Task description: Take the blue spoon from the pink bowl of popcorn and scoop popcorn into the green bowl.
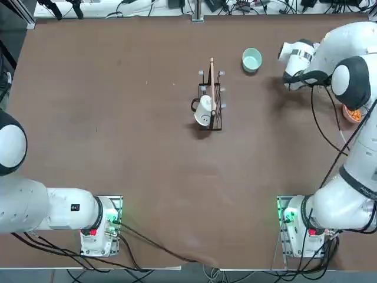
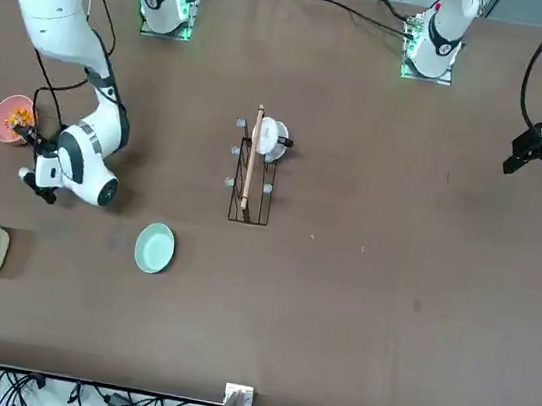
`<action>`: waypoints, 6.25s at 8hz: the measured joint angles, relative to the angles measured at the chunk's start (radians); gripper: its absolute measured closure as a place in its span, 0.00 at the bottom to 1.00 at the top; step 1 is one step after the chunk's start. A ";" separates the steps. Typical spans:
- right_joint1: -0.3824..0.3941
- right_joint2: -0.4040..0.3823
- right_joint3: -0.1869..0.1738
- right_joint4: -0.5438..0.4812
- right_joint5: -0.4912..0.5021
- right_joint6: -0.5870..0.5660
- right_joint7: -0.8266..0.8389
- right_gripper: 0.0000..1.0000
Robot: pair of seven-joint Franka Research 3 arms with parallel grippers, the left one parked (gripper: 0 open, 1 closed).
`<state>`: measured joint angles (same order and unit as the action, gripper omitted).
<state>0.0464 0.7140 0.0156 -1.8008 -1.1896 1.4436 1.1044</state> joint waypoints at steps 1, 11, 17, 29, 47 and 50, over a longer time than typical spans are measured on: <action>0.029 -0.001 0.004 0.042 0.001 -0.037 -0.052 0.87; 0.480 0.080 0.019 0.573 0.237 -0.297 -0.341 0.87; 0.615 0.214 0.006 0.814 0.226 -0.341 -0.341 0.87; 0.650 0.235 0.023 0.848 0.260 -0.041 -0.213 0.87; 0.388 0.080 0.026 0.918 0.866 0.159 -0.149 0.87; 0.313 -0.007 0.026 0.826 0.973 0.187 -0.273 0.87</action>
<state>0.3598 0.7070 0.0411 -0.9749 -0.2166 1.6311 0.8310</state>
